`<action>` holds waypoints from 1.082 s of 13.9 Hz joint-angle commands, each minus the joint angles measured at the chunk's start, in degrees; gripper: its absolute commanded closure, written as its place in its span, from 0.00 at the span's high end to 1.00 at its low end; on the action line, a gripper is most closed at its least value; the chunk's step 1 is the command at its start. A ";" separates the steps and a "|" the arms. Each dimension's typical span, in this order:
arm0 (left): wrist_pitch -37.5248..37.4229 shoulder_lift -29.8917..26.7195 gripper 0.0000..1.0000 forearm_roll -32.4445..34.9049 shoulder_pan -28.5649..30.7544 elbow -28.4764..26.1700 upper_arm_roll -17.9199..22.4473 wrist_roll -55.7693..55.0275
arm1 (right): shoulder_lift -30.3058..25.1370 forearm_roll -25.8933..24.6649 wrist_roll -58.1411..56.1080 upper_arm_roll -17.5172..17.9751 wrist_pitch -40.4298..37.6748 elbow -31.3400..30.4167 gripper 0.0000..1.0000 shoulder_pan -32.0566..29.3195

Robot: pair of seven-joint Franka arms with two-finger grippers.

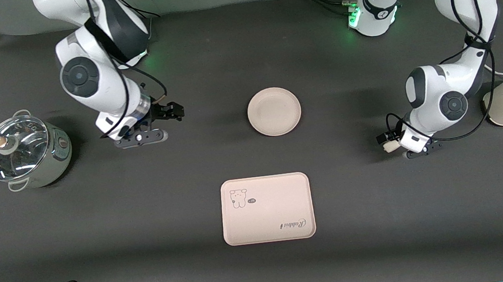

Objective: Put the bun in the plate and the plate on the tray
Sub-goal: 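Lift the bun with the left gripper and carry it over the plate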

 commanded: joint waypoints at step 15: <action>-13.93 -3.04 0.22 -0.09 0.90 6.75 0.17 0.86 | 2.14 2.14 2.21 -0.34 2.85 0.42 1.00 1.61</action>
